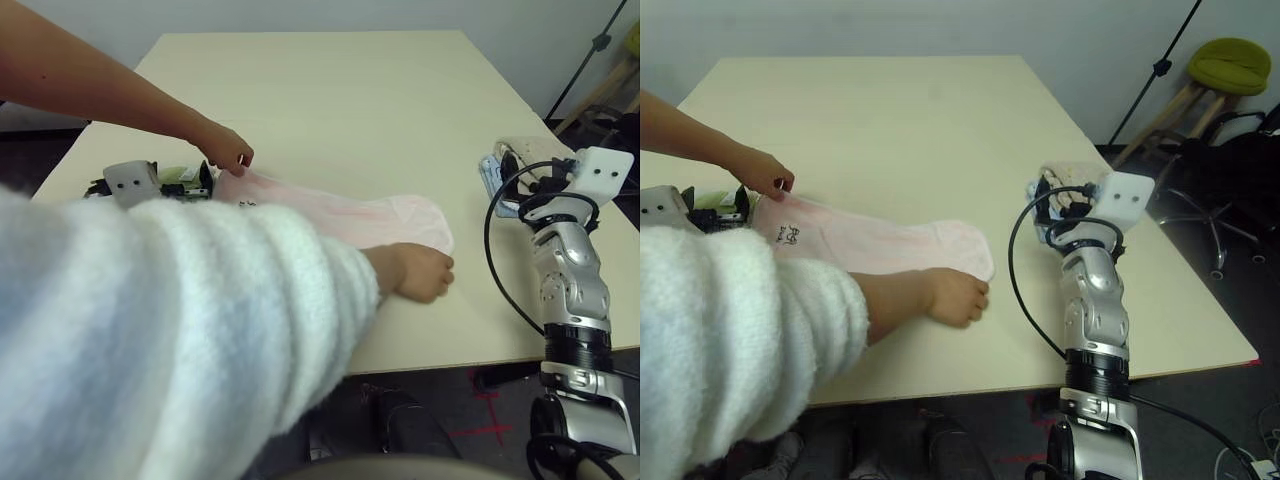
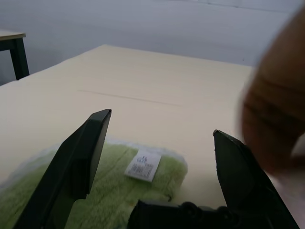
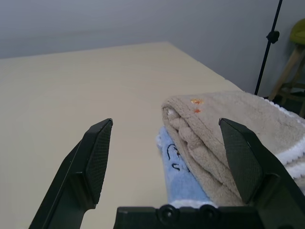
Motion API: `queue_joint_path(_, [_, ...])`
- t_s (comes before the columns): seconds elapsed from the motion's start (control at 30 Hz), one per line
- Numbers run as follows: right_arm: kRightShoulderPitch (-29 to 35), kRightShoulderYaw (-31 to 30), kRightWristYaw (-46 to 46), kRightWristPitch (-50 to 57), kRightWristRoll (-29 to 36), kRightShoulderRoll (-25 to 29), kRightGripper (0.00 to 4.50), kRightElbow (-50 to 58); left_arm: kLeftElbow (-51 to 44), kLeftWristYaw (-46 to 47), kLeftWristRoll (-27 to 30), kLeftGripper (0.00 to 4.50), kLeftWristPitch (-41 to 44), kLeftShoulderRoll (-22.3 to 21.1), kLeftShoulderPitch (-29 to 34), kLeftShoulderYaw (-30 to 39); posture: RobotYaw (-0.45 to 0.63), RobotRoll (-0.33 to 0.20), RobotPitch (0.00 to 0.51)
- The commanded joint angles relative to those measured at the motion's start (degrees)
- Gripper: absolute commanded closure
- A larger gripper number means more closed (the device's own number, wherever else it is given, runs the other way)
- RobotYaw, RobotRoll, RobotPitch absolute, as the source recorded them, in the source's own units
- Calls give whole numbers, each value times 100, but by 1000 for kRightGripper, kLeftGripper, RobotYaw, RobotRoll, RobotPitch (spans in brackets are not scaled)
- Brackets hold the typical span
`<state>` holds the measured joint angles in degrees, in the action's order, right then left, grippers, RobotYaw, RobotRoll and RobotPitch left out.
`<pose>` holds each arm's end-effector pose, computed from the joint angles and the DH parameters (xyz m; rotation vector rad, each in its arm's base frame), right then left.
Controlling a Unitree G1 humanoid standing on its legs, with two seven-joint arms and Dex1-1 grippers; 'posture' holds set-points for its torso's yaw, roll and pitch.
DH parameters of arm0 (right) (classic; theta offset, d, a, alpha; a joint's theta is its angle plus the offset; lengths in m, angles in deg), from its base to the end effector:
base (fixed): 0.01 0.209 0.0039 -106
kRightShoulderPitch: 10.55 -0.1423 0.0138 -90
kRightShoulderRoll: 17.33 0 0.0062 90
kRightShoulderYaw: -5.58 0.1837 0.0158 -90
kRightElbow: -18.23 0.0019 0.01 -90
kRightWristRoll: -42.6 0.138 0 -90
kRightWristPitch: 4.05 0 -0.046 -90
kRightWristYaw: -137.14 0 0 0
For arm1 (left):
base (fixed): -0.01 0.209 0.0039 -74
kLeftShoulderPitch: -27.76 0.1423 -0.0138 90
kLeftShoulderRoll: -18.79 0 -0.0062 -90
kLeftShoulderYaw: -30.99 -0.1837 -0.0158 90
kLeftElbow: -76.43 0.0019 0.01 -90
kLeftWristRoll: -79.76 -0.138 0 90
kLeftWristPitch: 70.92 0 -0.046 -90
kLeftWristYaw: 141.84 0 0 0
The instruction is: Fold the towel and set it aside.
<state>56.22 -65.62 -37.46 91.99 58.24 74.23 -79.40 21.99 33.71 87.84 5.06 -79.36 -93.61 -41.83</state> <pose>0.2667 -0.2490 0.1323 0.0558 -0.2500 -0.1396 0.2895 0.2777 0.1144 0.1395 -0.2549 0.2413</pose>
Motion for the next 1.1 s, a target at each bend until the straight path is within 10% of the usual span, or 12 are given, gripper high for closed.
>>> queue_joint_path(0.03, [24,23,-8,56,4,-2,16,5,150,-49,5,0,26,-1,-48,3,-42,0,125])
queue_joint_path(1.1, [-90,-29,22,109,-57,20,16,-72,109,3,163,0,-47,131,105,66,5,0,91])
